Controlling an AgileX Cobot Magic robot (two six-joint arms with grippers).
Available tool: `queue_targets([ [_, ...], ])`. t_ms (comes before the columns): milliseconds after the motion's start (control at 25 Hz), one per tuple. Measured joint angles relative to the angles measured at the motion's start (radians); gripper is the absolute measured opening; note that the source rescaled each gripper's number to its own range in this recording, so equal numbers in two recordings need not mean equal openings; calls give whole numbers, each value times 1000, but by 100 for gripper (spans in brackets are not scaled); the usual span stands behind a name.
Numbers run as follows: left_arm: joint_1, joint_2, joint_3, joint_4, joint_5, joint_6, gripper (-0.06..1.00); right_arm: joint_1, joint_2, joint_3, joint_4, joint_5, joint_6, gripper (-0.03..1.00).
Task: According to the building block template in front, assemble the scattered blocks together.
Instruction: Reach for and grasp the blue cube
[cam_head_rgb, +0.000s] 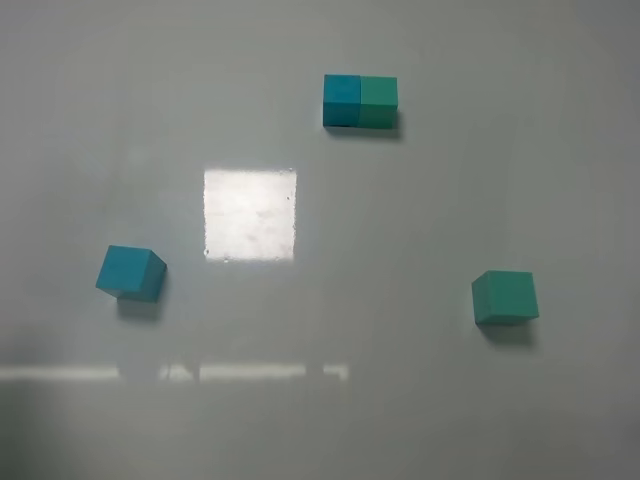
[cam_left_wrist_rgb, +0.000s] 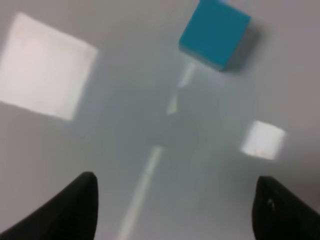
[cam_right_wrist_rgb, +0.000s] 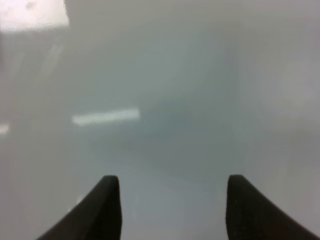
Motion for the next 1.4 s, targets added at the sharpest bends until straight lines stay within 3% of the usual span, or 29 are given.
queue_targets([
  [120, -50, 6, 0, 17, 0, 7, 79, 0, 0, 0, 0, 0, 0, 9],
  [400, -253, 60, 0, 200, -48, -66, 79, 0, 0, 0, 0, 0, 0, 9],
  [520, -359, 135, 0, 302, -63, -92, 79, 0, 0, 0, 0, 0, 0, 9],
  [800, -646, 293, 0, 612, -107, -304, 79, 0, 0, 0, 0, 0, 0, 9],
  [920, -727, 334, 0, 703, -116, -369, 79, 0, 0, 0, 0, 0, 0, 9],
  [1400, -756, 412, 0, 778, -133, -419, 79, 0, 0, 0, 0, 0, 0, 9],
])
